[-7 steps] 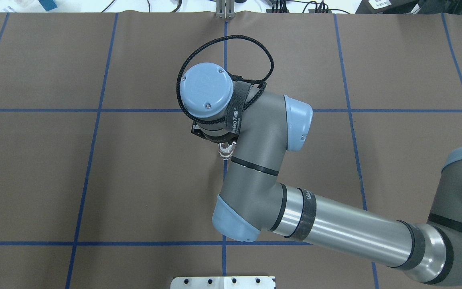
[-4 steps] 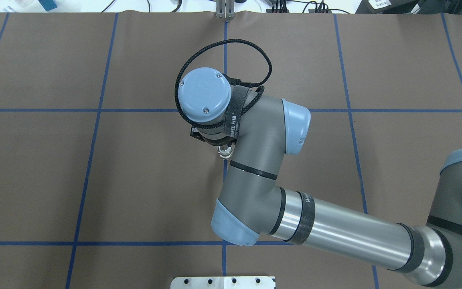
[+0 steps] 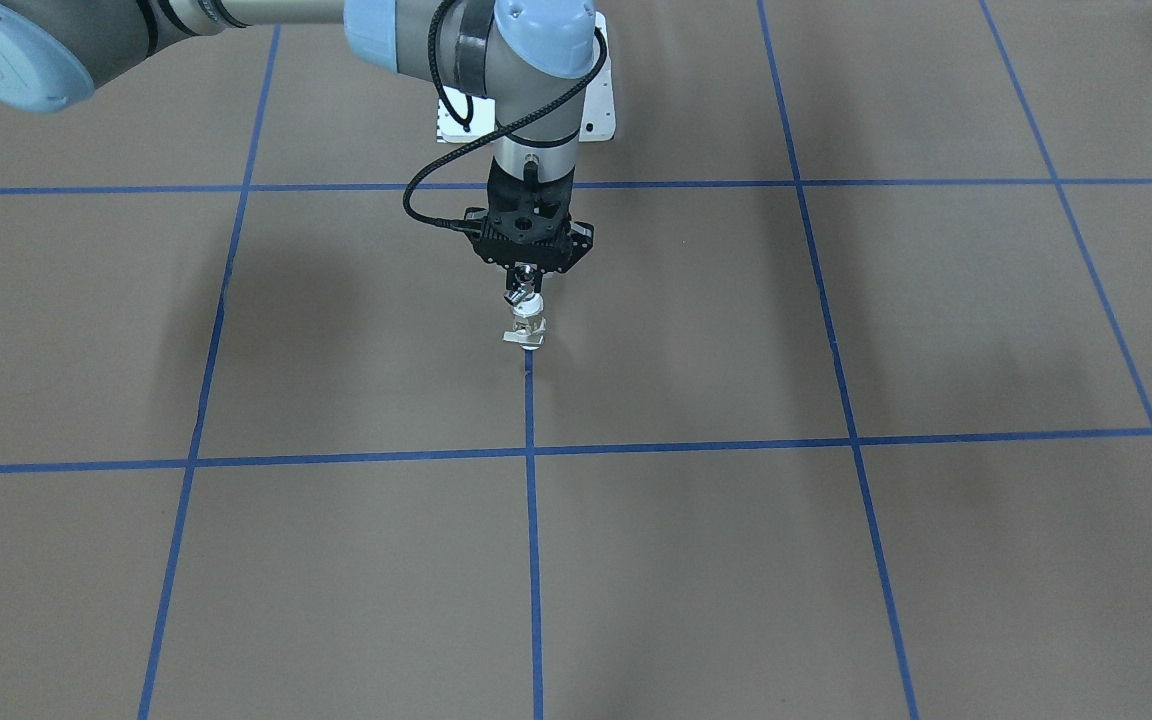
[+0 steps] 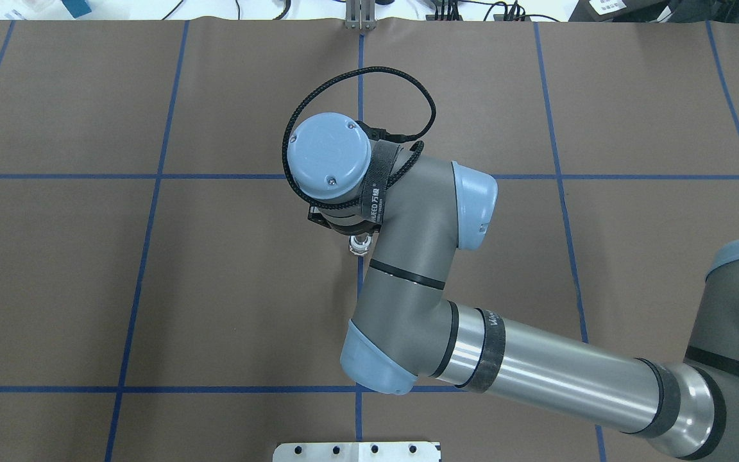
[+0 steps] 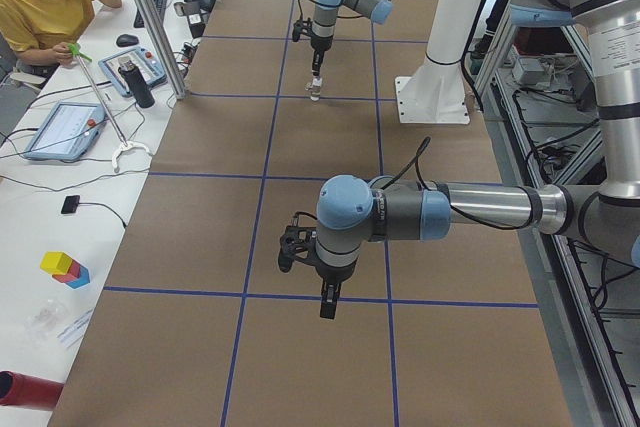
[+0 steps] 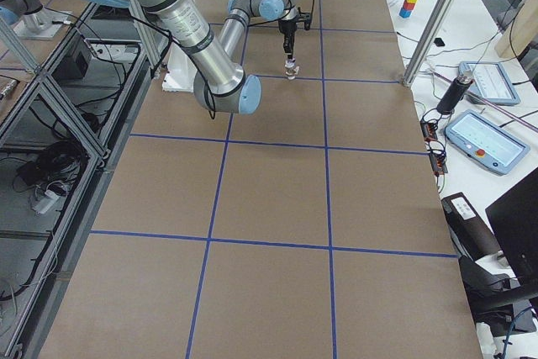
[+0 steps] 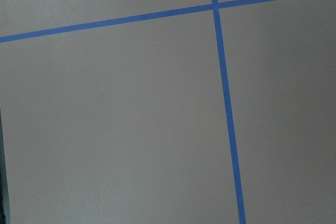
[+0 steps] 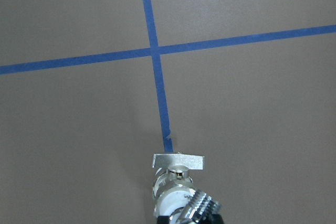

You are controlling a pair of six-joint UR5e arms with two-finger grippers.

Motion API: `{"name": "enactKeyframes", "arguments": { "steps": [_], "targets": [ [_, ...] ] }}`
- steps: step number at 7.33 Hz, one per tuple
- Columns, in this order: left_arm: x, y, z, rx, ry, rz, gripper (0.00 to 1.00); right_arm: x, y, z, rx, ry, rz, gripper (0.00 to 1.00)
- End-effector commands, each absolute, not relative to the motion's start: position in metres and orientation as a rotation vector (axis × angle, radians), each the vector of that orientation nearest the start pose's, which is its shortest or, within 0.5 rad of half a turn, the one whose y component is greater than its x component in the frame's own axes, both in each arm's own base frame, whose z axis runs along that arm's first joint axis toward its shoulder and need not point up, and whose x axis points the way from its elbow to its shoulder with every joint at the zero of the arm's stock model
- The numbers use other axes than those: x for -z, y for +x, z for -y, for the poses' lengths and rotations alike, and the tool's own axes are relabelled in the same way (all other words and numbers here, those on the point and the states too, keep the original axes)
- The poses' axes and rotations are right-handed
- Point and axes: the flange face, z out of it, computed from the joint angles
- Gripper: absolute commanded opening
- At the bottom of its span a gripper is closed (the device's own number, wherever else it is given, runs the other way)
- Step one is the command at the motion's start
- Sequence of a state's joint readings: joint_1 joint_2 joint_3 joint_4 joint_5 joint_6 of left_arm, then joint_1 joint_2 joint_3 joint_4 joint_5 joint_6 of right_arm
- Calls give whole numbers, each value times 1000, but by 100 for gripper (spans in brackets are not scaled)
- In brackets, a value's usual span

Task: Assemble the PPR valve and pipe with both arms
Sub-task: 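Lower the chrome fitting onto the valve top and press it in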

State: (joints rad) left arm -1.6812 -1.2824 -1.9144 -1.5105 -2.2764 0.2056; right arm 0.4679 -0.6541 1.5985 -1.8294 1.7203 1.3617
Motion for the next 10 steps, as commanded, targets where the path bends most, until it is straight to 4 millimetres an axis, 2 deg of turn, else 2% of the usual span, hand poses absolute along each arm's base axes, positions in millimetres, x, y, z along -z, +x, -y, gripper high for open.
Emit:
{"name": "enactKeyframes", "arguments": {
  "steps": [1, 2, 3, 4, 5, 6, 8, 9, 10],
  "targets": [
    [-625, -109, 360, -90, 106, -698, 100, -121, -578, 424, -197, 94, 690, 0],
    [-625, -109, 359, -90, 104, -698, 100, -121, -578, 424, -203, 92, 692, 0],
    [-625, -109, 360, -90, 106, -698, 100, -121, -580, 423, -201, 95, 701, 51],
    [-625, -109, 360, -90, 106, -698, 100, -122, -581, 422, -200, 94, 701, 82],
    [-625, -109, 359, -90, 104, -698, 100, -120, -581, 422, -200, 95, 702, 99],
    [-625, -109, 359, -90, 104, -698, 100, -120, -580, 423, -188, 101, 703, 99],
    [-625, -109, 359, -90, 104, -698, 100, -107, -568, 426, -187, 116, 729, 100],
    [-626, -109, 359, -89, 103, -698, 100, -98, -552, 438, -186, 132, 748, 100],
    [-631, -109, 359, -86, 93, -700, 100, -92, -525, 460, -173, 136, 771, 100]
  ]
}}
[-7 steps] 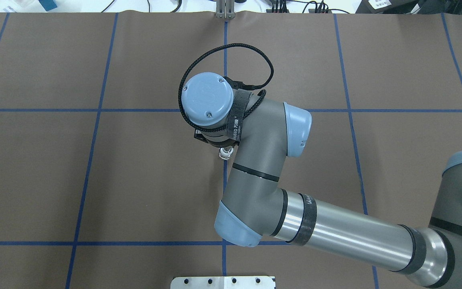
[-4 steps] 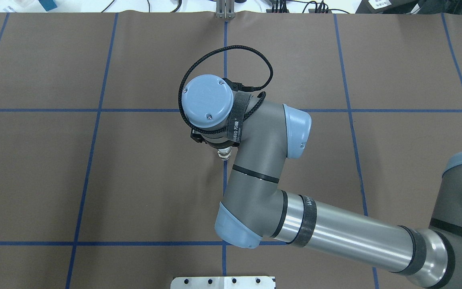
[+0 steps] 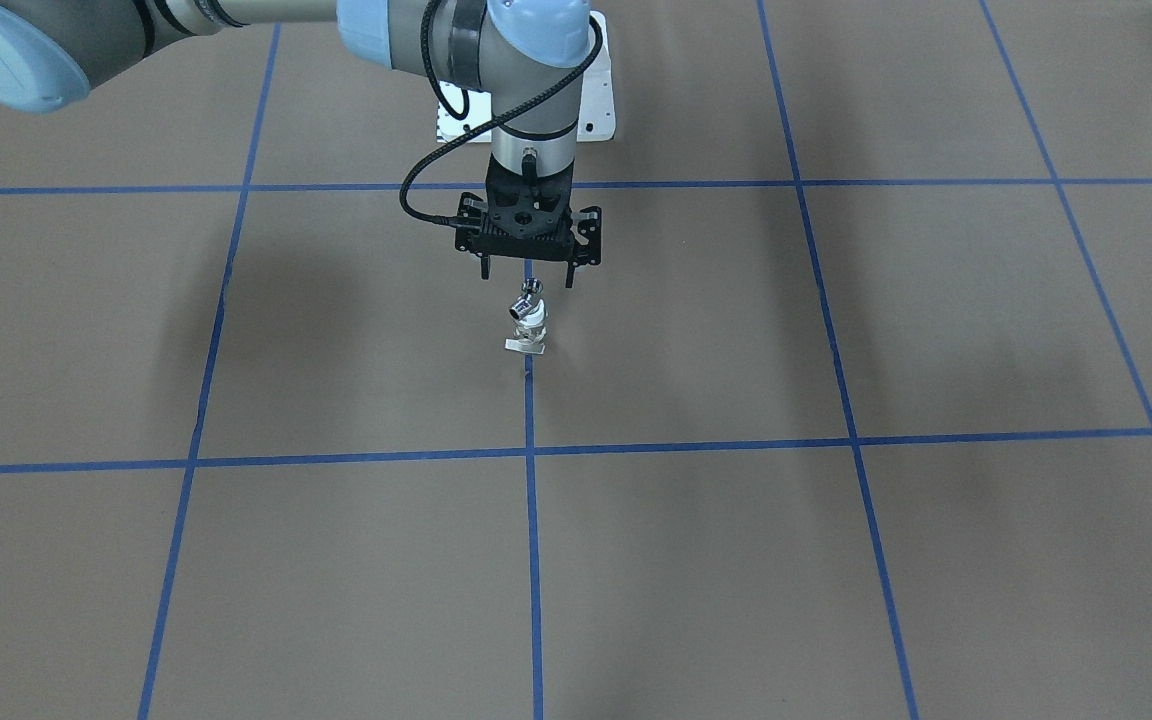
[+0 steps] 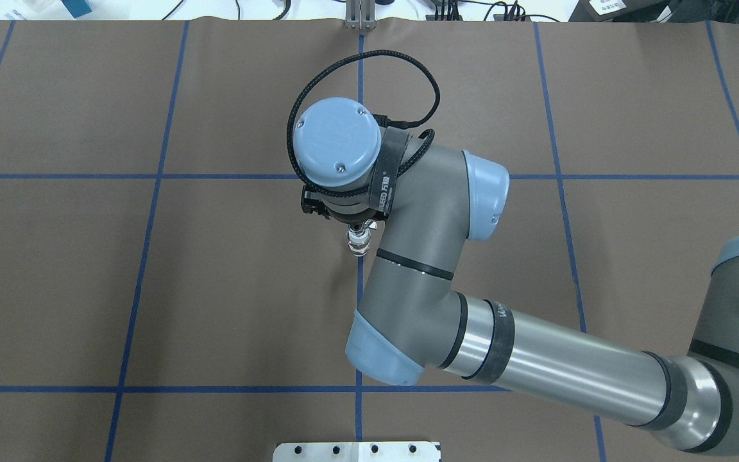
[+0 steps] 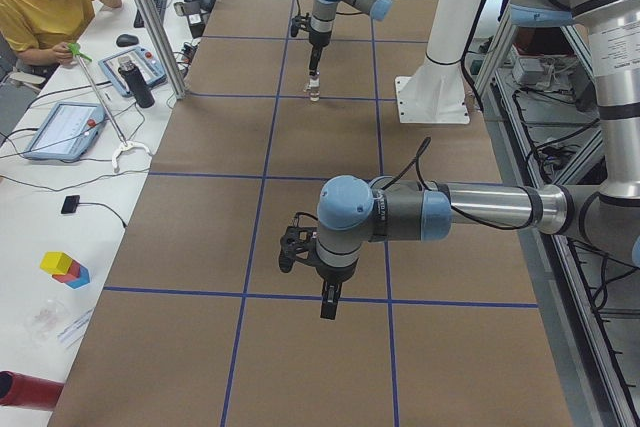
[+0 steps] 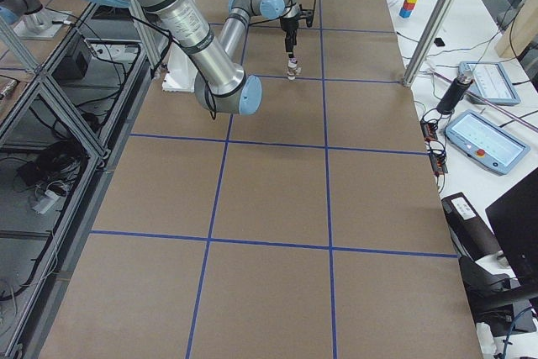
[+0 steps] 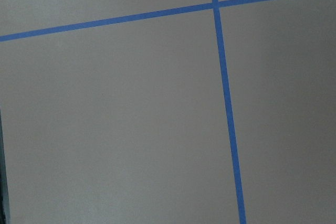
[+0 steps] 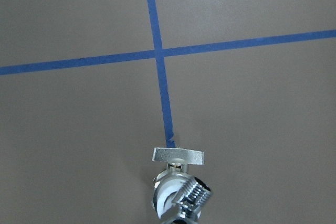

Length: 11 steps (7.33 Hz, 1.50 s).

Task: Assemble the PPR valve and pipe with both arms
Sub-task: 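Lower the chrome fitting onto the valve top and press it in, then open the right gripper and lift the right arm away from the valve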

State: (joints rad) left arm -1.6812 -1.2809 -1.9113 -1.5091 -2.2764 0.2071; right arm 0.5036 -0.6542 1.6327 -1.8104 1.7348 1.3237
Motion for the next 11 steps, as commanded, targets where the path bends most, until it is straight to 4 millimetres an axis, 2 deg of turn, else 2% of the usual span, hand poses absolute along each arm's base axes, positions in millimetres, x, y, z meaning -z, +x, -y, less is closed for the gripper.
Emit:
{"name": "enactKeyframes", "arguments": {
  "steps": [1, 2, 3, 4, 5, 6, 7, 8, 9, 10, 11],
  "targets": [
    [-645, -108, 353, -74, 58, -705, 100, -94, -491, 492, -144, 121, 792, 100],
    [-656, -108, 348, -70, 41, -708, 100, -96, -450, 525, -117, 123, 810, 100],
    [-655, -107, 348, -71, 44, -712, 100, -121, -398, 561, -71, 120, 819, 100],
    [-655, -107, 351, -54, 34, -716, 100, -159, -339, 591, 3, 142, 809, 100],
    [-649, -107, 351, 52, 3, -721, 100, -208, -280, 617, 79, 162, 785, 100],
    [-645, -106, 355, 88, 2, -720, 100, -261, -230, 630, 160, 180, 751, 100],
    [-636, -106, 365, 80, 22, -718, 100, -312, -185, 633, 240, 181, 735, 100],
    [-628, -107, 375, 60, 48, -713, 100, -363, -144, 624, 284, 169, 722, 100],
    [-618, -100, 382, 32, 61, -711, 100, -429, -102, 606, 324, 179, 707, 100],
    [-615, -83, 388, -13, 53, -707, 100, -494, -67, 573, 299, 165, 735, 100],
    [-609, -71, 392, -46, 54, -709, 100, -557, -37, 529, 260, 156, 740, 100]
  ]
}}
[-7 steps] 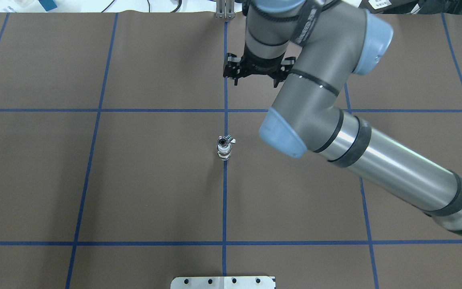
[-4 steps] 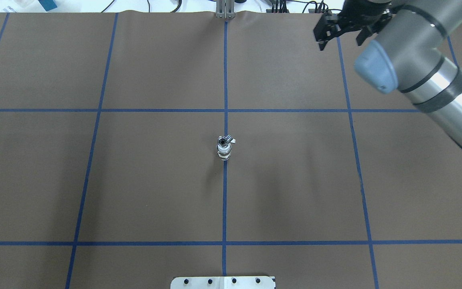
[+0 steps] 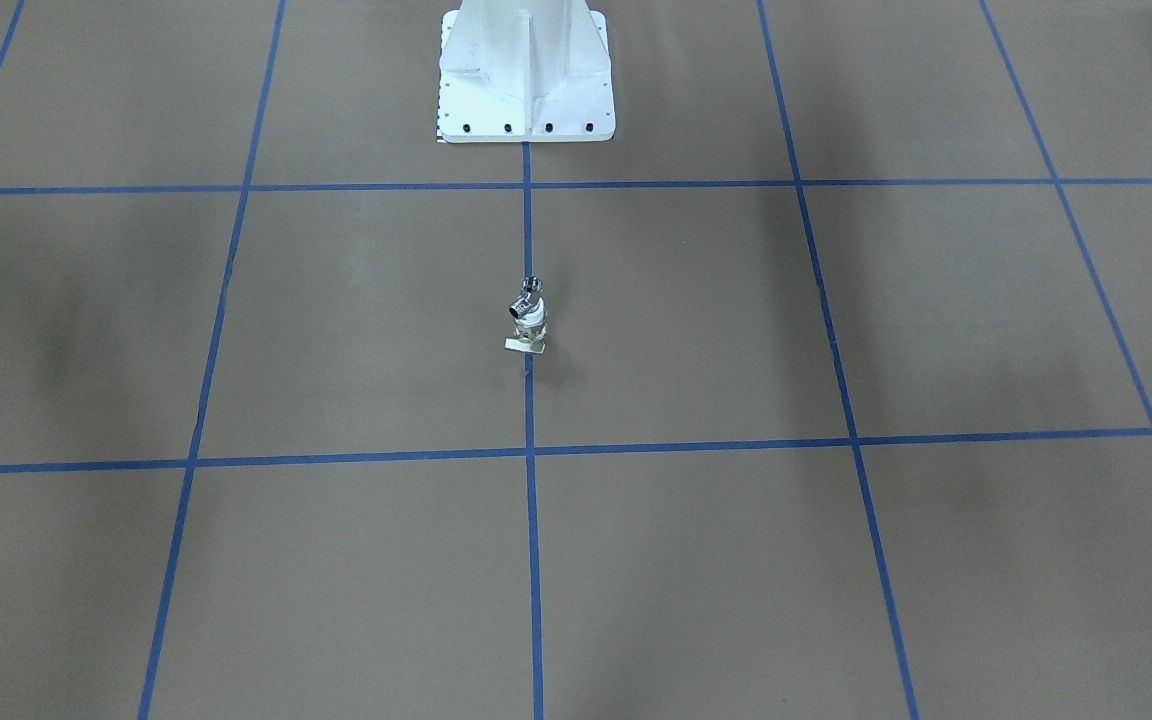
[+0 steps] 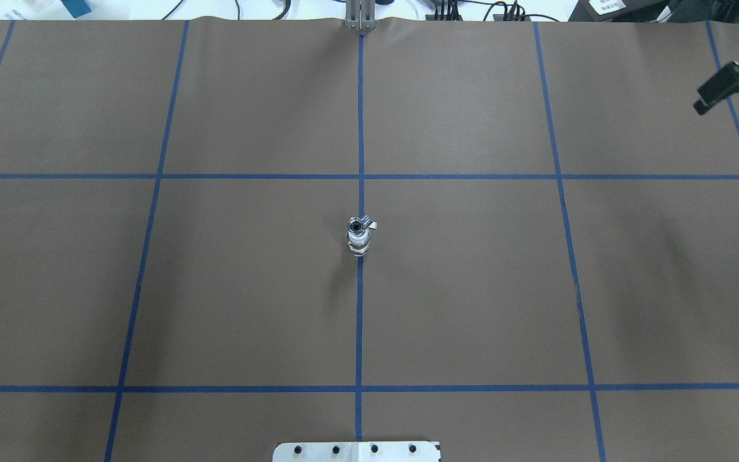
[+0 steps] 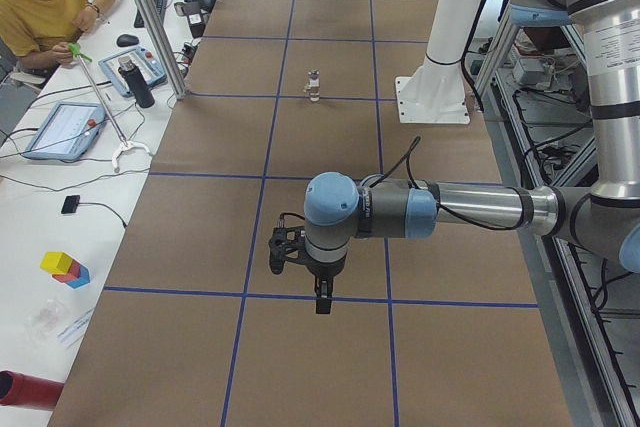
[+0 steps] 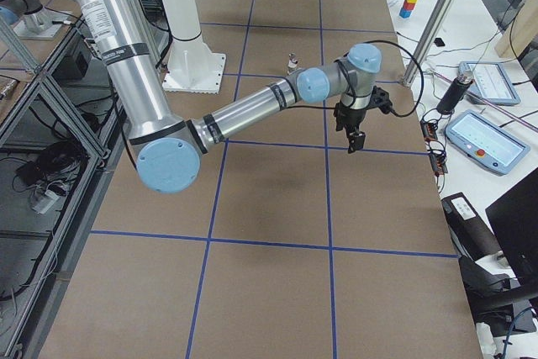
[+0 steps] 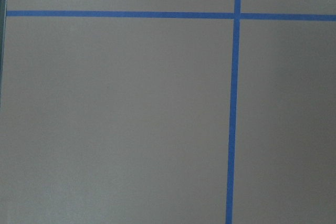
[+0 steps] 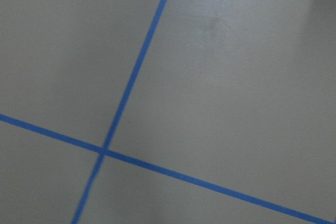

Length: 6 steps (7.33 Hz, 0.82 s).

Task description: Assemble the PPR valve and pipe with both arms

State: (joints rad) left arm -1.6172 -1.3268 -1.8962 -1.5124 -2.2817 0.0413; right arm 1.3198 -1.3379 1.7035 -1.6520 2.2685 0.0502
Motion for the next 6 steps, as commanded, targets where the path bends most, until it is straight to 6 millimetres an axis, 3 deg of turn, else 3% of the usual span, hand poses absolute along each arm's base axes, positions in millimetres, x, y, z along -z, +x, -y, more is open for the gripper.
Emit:
{"name": "enactKeyframes", "arguments": {
  "steps": [1, 4, 5, 6],
  "targets": [
    [-606, -62, 400, -72, 54, -705, 100, -605, -12, 486, 226, 167, 729, 100],
    [-608, -59, 401, -79, 49, -710, 100, -646, 25, 456, 110, 45, 682, 100],
    [-609, -59, 401, -77, 48, -707, 100, -644, 53, 453, 45, 27, 676, 100],
    [-610, -59, 400, -76, 45, -707, 100, -650, 59, 449, 61, 4, 667, 100]
  ]
}}
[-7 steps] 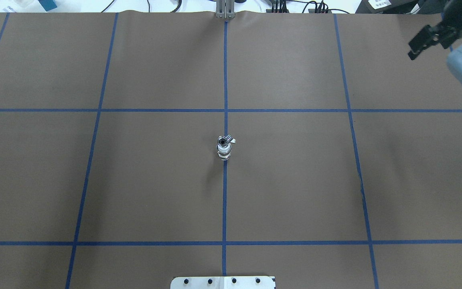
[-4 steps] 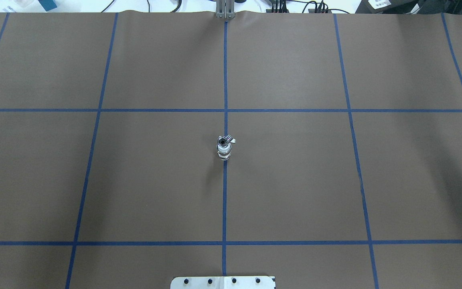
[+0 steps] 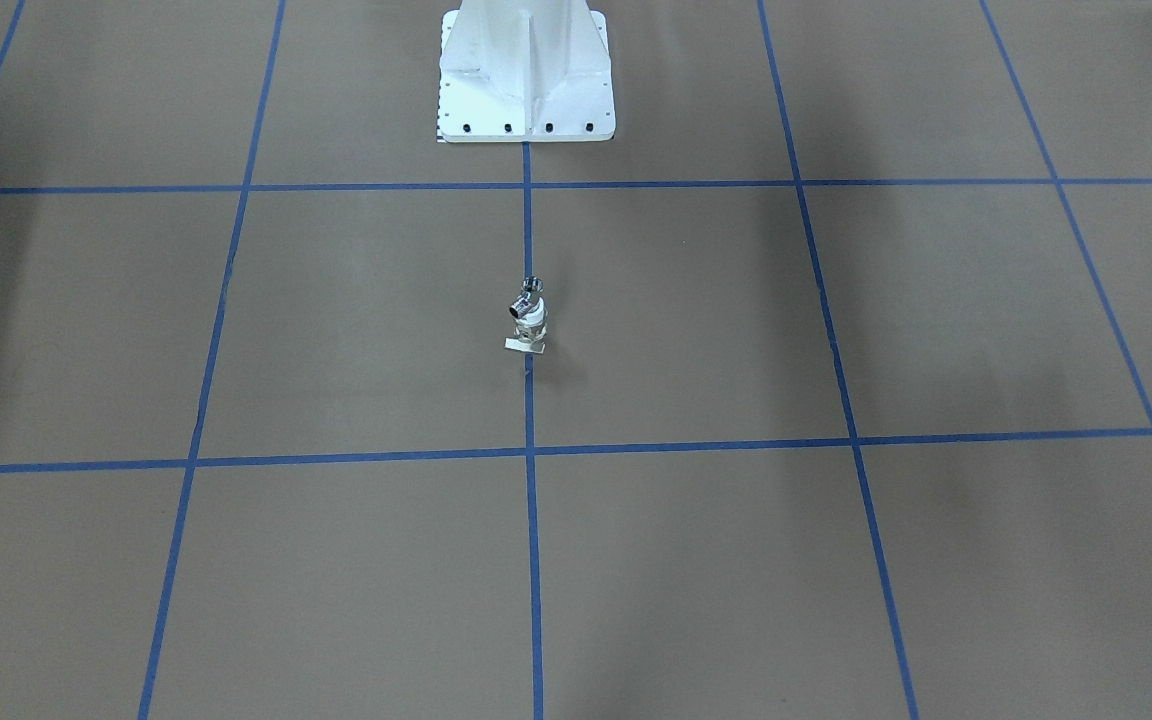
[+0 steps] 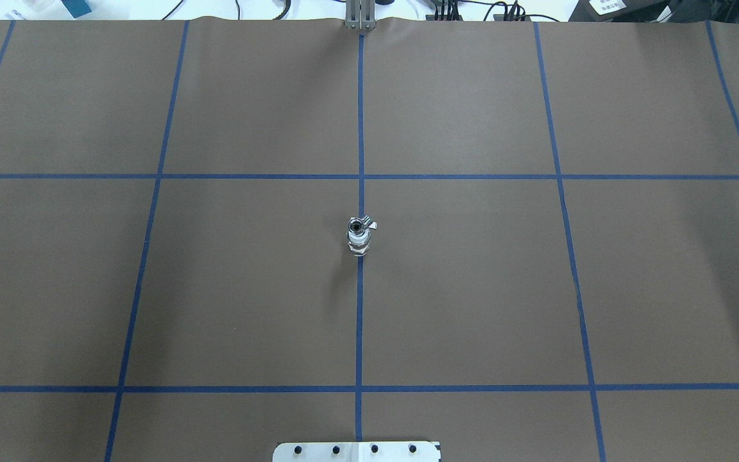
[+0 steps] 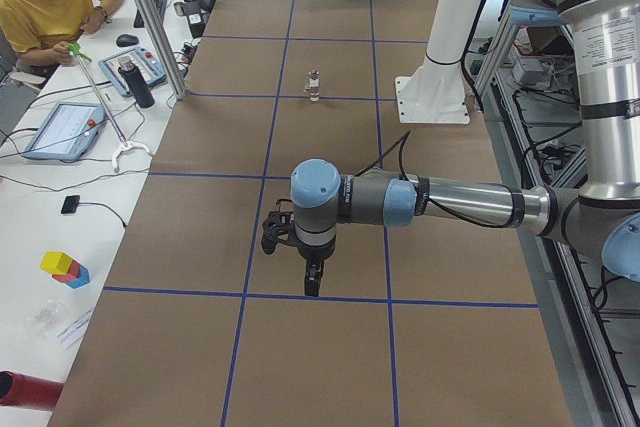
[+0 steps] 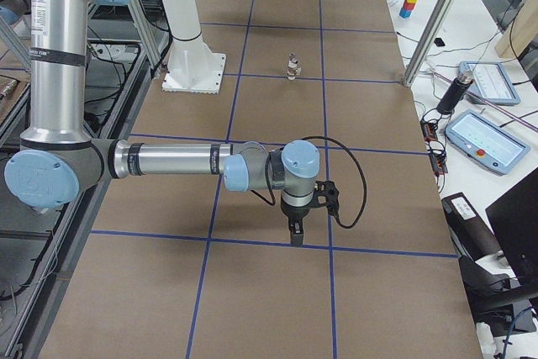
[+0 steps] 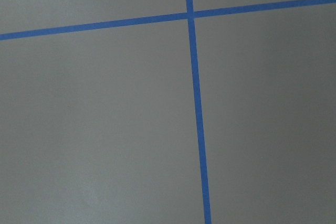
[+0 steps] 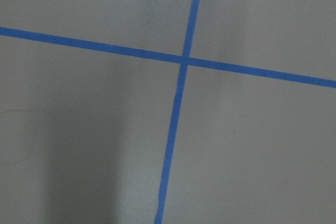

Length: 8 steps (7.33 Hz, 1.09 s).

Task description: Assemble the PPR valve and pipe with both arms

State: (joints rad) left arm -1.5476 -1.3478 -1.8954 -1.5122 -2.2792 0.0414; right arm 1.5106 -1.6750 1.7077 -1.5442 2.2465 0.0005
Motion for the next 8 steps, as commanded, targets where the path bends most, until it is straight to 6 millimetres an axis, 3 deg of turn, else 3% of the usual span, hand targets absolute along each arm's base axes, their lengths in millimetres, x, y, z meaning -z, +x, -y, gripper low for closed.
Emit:
{"name": "enactKeyframes", "arguments": {
  "steps": [1, 8],
  "targets": [
    [-610, -60, 400, -76, 45, -705, 100, -637, 66, 463, 70, 21, 663, 100],
    [-608, -59, 401, -77, 48, -711, 100, -644, 66, 462, 71, 17, 643, 100]
  ]
}}
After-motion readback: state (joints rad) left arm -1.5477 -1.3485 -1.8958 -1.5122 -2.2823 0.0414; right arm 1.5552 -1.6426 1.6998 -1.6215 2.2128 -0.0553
